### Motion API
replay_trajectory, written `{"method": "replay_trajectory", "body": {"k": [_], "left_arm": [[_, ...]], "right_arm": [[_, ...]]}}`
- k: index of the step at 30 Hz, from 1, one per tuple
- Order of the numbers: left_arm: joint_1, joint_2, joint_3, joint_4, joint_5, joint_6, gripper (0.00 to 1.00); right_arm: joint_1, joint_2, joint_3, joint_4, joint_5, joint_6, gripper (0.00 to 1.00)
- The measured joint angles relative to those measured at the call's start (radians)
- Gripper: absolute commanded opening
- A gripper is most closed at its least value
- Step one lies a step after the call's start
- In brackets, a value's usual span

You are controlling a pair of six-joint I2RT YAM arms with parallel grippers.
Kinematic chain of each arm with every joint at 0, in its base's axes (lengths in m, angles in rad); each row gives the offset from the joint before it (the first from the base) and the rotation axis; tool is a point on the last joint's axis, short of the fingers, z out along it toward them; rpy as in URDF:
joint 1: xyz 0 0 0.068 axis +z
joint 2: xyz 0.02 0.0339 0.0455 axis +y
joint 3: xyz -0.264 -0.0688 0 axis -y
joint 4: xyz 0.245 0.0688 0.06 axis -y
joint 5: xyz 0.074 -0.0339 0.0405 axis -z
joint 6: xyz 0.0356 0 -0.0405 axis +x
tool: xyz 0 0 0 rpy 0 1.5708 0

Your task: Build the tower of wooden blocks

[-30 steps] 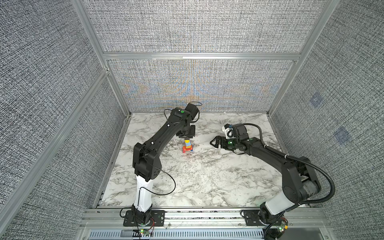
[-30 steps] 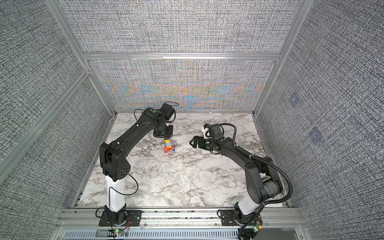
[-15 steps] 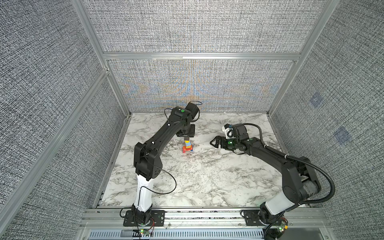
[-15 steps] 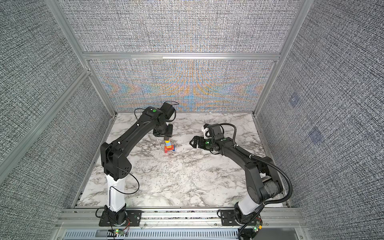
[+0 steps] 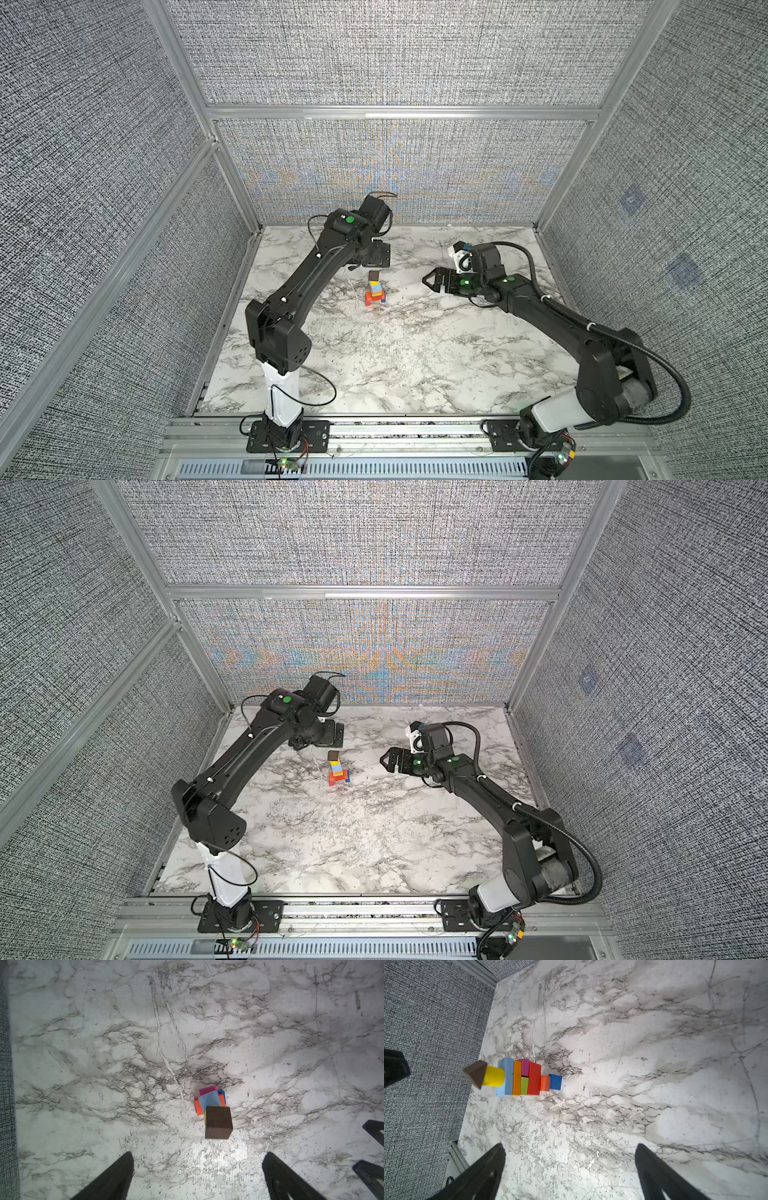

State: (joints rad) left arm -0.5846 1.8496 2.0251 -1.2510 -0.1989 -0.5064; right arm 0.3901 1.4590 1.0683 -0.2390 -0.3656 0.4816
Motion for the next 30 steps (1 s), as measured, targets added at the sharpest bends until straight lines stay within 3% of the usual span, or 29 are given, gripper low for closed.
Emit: {"method": "replay_trajectory", "body": {"k": [9, 14, 19, 25, 30], "left_arm": [[0.000, -0.366, -0.302, 0.061, -0.137, -0.022, 0.99], [0.003, -0.703, -0.609, 0.213, -0.224, -0.006, 0.99], [0.005, -0.995, -0.925, 0.399, -0.381, 0.026, 0.99], [0.007, -1.163, -1.218, 0.566, -0.543, 0.082, 0.99], [0.017, -1.175, -1.368, 0.696, -0.643, 0.084, 0.99]], "right_arm": [[0.025, -0.235, -0.012, -0.139, 0.083, -0.019, 0.99], [0.031, -0.411, -0.093, -0.185, 0.158, -0.026, 0.99], [0.036, -0.571, -0.294, -0.146, 0.237, -0.032, 0.99], [0.036, -0.683, -0.455, -0.040, 0.352, -0.106, 0.99], [0.036, -0.718, -0.570, 0.039, 0.439, -0.230, 0.99]]}}
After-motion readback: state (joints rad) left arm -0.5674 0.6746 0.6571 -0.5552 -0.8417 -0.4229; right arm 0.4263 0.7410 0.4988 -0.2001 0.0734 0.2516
